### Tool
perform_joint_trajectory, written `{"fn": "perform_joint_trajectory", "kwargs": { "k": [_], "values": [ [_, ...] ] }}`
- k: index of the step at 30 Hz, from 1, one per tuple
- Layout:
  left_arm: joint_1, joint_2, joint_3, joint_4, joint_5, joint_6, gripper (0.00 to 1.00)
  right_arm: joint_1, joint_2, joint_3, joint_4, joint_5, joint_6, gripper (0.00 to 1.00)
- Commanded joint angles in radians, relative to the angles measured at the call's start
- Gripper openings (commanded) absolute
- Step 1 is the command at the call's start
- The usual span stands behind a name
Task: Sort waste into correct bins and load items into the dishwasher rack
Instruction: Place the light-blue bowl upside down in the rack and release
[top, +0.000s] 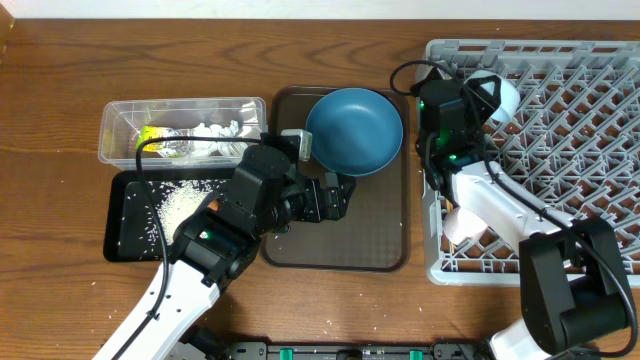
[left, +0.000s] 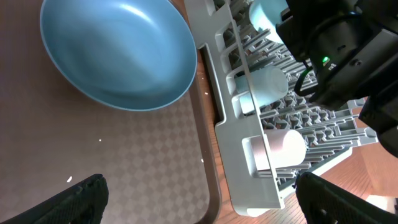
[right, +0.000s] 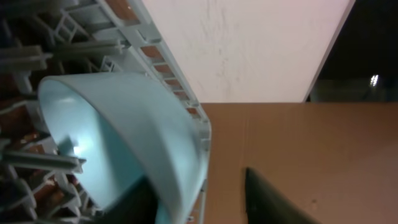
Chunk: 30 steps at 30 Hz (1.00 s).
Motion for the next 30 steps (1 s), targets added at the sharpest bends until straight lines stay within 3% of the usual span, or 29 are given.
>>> {"fn": "perform_joint_trajectory", "kwargs": {
  "k": [1, 19, 26, 30],
  "values": [
    [0.0, 0.005, 0.0, -0.001, -0.006, -0.001, 0.98, 0.026, 0.008, -0.004, 0.0, 0.05, 0.008, 0.49],
    [0.0, 0.005, 0.0, -0.001, -0.006, -0.001, 0.98, 0.107, -0.037, -0.004, 0.003, 0.076, -0.018, 0.58],
    [0.0, 0.005, 0.0, -0.001, -0.006, -0.001, 0.98, 0.08, -0.147, -0.004, -0.044, 0.068, 0.106, 0.64],
    [0.0, 0.005, 0.0, -0.001, -0.006, -0.001, 0.98, 0.058, -0.232, -0.004, -0.22, -0.01, 0.257, 0.67]
  ]
}}
